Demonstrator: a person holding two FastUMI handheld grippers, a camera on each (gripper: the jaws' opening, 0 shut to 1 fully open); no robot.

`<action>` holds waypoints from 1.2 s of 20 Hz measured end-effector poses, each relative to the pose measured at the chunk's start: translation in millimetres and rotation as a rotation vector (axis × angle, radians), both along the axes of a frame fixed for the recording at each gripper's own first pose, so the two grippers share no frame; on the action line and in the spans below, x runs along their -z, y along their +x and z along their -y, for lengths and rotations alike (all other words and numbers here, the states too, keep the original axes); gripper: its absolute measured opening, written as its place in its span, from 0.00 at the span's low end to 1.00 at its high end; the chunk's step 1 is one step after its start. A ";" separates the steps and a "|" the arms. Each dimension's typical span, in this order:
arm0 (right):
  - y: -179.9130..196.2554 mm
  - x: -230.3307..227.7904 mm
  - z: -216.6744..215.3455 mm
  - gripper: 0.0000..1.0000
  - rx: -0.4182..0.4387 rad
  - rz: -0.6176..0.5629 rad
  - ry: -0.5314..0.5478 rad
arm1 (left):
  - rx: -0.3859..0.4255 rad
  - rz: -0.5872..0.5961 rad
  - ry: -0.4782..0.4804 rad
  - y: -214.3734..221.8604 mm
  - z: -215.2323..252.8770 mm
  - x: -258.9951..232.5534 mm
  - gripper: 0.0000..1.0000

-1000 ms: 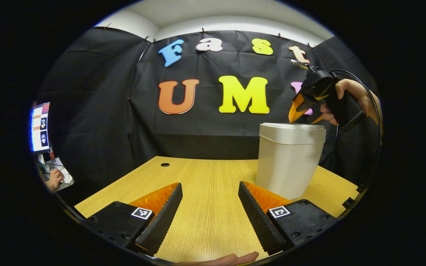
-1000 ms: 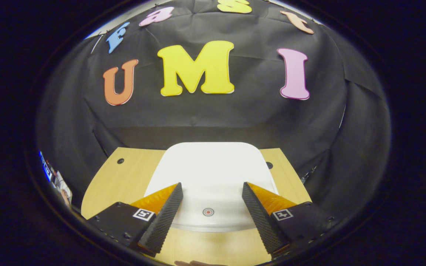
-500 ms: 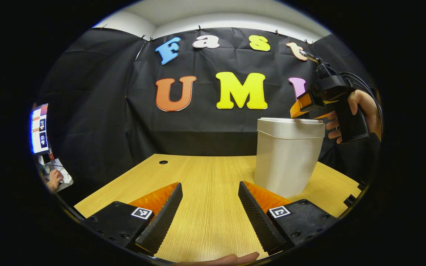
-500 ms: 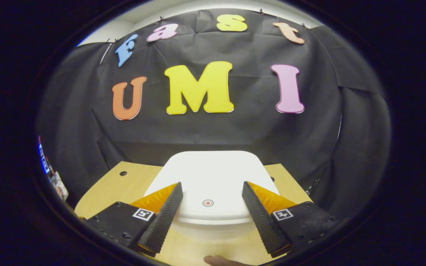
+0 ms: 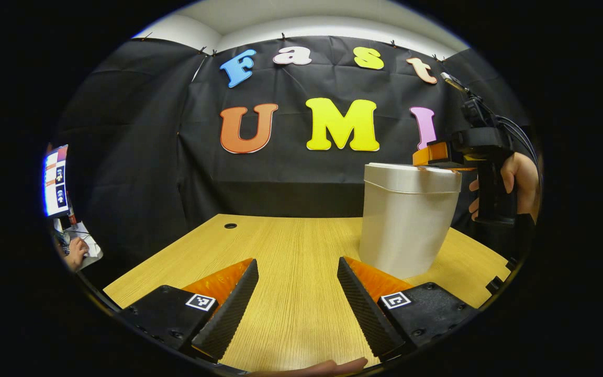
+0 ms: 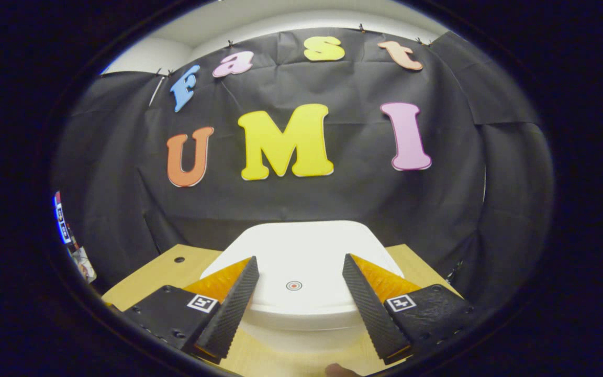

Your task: Press the lid of the desktop garbage bin to open it, pick up the crumpled paper on the desktop and throw it into the bin, then pick up the pop can on the desktop and drop it into the bin, and finally close the garbage bin lid.

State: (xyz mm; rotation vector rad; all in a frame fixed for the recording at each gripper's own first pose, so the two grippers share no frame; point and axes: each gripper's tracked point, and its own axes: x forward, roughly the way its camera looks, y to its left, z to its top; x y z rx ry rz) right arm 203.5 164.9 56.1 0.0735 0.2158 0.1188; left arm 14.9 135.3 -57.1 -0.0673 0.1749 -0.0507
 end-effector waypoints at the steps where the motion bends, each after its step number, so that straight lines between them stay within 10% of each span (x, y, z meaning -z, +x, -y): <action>1: 1.4 -4.0 0.7 1.00 0.000 0.043 0.014 | 0.001 0.002 0.004 0.1 0.4 0.1 0.99; 24: -183.6 52.3 55.1 0.96 -0.038 0.116 0.031 | 0.029 0.079 0.024 -8.8 37.9 -8.3 0.98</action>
